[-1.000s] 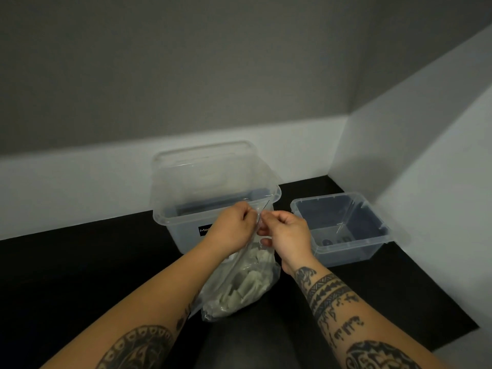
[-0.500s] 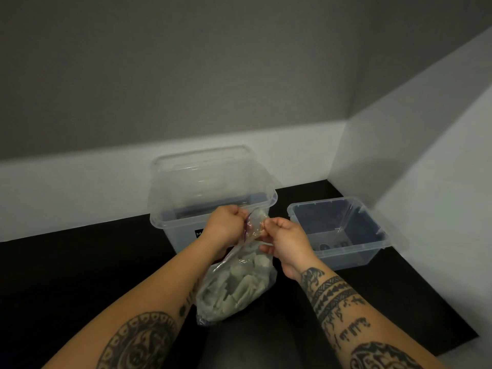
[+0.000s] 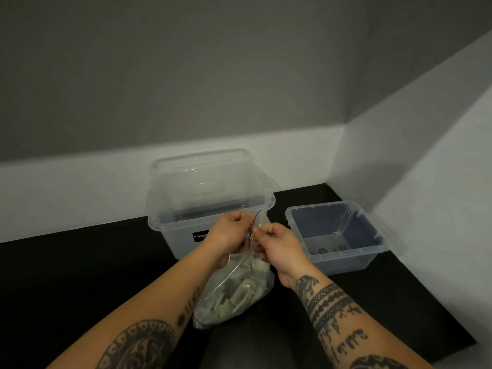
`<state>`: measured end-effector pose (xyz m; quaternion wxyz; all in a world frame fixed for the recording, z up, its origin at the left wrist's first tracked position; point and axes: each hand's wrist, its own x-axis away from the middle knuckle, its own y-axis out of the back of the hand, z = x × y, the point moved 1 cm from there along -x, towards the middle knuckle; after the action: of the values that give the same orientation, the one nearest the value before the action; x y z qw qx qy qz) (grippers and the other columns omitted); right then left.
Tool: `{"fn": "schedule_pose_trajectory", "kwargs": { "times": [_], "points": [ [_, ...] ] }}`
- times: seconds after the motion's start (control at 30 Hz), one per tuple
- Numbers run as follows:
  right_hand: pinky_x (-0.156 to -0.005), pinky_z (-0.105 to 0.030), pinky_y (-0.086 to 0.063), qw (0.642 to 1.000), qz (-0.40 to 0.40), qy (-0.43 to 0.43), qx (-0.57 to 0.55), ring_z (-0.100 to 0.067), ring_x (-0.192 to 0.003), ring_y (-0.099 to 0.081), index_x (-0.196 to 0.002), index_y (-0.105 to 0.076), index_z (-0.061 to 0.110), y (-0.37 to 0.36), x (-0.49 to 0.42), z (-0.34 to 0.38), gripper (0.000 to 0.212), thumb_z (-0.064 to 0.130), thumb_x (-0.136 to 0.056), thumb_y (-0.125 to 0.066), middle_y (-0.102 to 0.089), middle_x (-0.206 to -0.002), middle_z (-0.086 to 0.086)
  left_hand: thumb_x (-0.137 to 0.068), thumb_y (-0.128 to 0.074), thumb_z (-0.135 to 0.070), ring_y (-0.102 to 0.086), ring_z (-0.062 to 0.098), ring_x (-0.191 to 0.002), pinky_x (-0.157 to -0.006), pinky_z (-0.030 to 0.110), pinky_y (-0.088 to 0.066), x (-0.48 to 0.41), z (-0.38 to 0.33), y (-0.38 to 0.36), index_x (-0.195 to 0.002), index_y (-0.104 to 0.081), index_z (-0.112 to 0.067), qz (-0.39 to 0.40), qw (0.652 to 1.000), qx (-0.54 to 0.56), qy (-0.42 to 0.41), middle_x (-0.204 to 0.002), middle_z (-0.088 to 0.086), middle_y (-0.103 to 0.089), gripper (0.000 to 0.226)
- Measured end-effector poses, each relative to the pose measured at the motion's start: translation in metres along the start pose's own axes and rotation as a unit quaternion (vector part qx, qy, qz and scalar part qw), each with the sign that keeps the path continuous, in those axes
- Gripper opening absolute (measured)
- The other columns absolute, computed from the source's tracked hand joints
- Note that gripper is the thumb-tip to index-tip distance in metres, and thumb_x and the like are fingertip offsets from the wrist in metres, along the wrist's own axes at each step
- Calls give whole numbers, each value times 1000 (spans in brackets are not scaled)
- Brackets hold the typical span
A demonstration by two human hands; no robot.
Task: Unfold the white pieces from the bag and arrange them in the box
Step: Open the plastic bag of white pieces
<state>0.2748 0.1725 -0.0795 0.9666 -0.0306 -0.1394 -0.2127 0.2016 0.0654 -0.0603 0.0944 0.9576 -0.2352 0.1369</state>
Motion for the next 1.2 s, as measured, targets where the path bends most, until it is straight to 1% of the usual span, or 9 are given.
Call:
{"fn": "schedule_pose_trajectory", "kwargs": {
  "times": [0.1,0.2,0.27,0.47,0.7,0.83,1.0,1.13,1.2],
  "points": [
    [-60,-24,-53,997,-34,-10,-74,-14,-71,-66,-94,-71,11,0,-5,-2,9,19,-97,-67,-75,-85,-7,-98,-67,-36,-62,17,-67,-69,34,-55,6,3,5,-99,-67,-12,15,998,-52,-32,-88,9,-71,24],
    [-69,-30,-58,990,-61,-20,-128,-17,-77,-70,-98,-75,9,-2,-9,-1,7,12,-96,-68,-77,-91,-10,-89,-76,-39,-68,21,-68,-64,35,-56,12,1,8,-97,-68,-16,-14,980,-191,-59,-86,5,-75,26],
    [-69,-32,-55,985,-50,-22,-161,-16,-68,-64,-96,-74,6,-6,-9,-1,8,10,-96,-67,-74,-84,-12,-92,-72,-31,-71,24,-66,-65,36,-58,12,-4,10,-93,-69,-12,-24,972,-229,-52,-83,8,-77,19],
    [-59,-23,-53,986,-36,-32,-162,-15,-65,-58,-94,-73,5,-9,-6,0,8,10,-97,-66,-64,-77,-9,-100,-55,-9,-47,15,-43,-42,18,-36,9,-5,21,-73,-63,-10,-18,995,-90,46,-64,8,-61,28],
    [-56,-21,-52,989,-28,-90,-110,-10,-57,-56,-107,-70,1,12,1,-2,17,14,-99,-64,-65,-73,-6,-109,-42,-13,-56,13,-50,-49,25,-54,3,5,39,-78,-58,-12,-12,974,170,149,-57,0,-59,35],
    [-58,-24,-50,989,-56,-74,-117,-11,-61,-56,-108,-67,7,-1,8,-5,22,25,-96,-69,-64,-84,-7,-109,-44,-13,-52,18,-58,-42,20,-47,3,6,32,-82,-55,-14,-1,976,178,126,-60,1,-56,29],
    [-45,-22,-42,987,-65,-143,-37,-11,-56,-52,-112,-57,14,-12,17,-7,55,54,-80,-79,-63,-88,-5,-108,-47,-17,-51,17,-59,-50,24,-44,-1,8,25,-84,-54,-18,13,993,101,61,-68,1,-55,25],
    [-39,-20,-40,985,-33,-139,-96,-11,-46,-52,-116,-62,5,-22,18,-7,34,28,-93,-71,-57,-67,-4,-101,-64,-23,-59,15,-65,-57,26,-47,7,8,27,-98,-56,-16,63,996,58,30,-81,4,-63,11],
    [-41,-23,-47,980,-41,-113,-158,-13,-44,-54,-109,-60,2,-28,17,-5,20,15,-96,-68,-59,-65,-7,-92,-75,-21,-62,17,-75,-63,29,-50,10,10,29,-111,-58,-13,67,997,19,26,-97,10,-69,28]
  ]
}}
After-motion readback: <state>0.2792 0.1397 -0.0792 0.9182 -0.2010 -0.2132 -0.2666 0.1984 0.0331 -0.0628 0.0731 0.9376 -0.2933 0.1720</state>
